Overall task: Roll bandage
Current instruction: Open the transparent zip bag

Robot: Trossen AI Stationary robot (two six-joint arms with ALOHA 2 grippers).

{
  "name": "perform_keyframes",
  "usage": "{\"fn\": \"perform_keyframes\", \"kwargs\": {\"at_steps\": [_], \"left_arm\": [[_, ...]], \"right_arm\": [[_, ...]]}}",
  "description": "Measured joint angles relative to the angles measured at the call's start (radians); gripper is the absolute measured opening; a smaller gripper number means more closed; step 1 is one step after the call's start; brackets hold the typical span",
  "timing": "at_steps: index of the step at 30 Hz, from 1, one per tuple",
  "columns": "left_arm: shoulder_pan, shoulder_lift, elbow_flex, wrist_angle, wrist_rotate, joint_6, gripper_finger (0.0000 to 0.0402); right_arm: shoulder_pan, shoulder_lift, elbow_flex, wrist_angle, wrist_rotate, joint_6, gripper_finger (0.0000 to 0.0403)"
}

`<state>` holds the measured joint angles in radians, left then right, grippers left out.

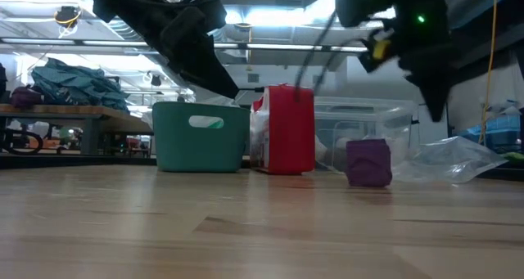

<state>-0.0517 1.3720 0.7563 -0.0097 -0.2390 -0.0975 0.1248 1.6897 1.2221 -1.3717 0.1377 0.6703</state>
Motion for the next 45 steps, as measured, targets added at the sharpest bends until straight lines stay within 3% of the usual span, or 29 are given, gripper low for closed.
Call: {"fn": "perform_keyframes", "kwargs": {"at_steps": [3,7,15,25,29,33,40,45], "left_arm": [[0.000,0.000,0.000,0.000,0.000,0.000,0.0130],[0.000,0.000,0.000,0.000,0.000,0.000,0.0130],[0.000,0.000,0.000,0.001,0.000,-0.005,0.0130],[0.000,0.000,0.000,0.005,0.000,0.005,0.0130],[0.000,0.000,0.000,0.007,0.000,0.026,0.0130],[0.000,0.000,0.000,0.008,0.000,0.026,0.0130],[0.000,0.000,0.000,0.008,0.000,0.026,0.0130],[0.000,0.000,0.000,0.025,0.000,0.026,0.0130]], "right_arm": [[0.025,0.000,-0.053,-0.049,-0.030,-0.023,0.0133],[0.089,-0.022,-0.140,-0.088,0.011,0.005,0.0133],[0.152,-0.266,-0.334,0.016,-0.014,0.227,0.0133],[0.150,-0.730,-0.449,0.020,0.191,0.570,0.0133],[0.150,-0.845,-0.491,0.018,0.340,0.777,0.0133],[0.150,-0.894,-0.523,0.017,0.443,0.913,0.0133],[0.142,-0.880,-0.533,0.026,0.458,0.947,0.0133],[0.078,-0.847,-0.532,0.044,0.465,0.957,0.0133]]}}
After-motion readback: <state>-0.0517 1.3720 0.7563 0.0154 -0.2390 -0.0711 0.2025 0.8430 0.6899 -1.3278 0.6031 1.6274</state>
